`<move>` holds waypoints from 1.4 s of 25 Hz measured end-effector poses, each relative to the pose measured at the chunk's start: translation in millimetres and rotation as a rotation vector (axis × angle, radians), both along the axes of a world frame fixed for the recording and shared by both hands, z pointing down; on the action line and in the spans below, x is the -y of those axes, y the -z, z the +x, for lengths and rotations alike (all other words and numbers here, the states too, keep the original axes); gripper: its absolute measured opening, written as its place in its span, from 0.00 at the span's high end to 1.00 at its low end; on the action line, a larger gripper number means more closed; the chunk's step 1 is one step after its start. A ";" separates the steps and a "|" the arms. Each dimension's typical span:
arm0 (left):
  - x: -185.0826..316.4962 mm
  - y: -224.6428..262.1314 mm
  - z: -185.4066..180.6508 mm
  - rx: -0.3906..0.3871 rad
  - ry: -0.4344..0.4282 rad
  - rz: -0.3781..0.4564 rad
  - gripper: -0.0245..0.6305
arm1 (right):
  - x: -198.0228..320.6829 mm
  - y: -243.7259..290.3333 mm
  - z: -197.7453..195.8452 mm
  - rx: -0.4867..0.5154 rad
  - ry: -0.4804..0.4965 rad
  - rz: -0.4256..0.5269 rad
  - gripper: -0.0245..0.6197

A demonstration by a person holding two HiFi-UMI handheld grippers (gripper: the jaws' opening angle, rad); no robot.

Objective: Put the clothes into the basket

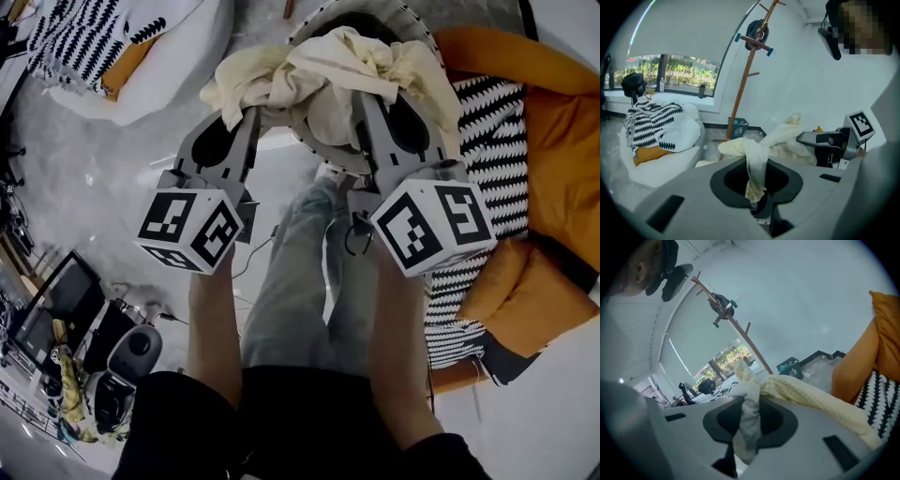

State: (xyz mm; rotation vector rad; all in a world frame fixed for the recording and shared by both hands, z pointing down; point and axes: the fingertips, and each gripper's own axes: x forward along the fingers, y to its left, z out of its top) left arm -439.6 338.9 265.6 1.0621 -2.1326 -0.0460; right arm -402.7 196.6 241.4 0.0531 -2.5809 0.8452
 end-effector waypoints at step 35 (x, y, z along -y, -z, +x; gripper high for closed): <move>123.7 -99.6 70.0 -0.242 -0.255 -0.083 0.83 | 76.1 -138.5 118.0 -0.411 -0.211 -0.031 0.75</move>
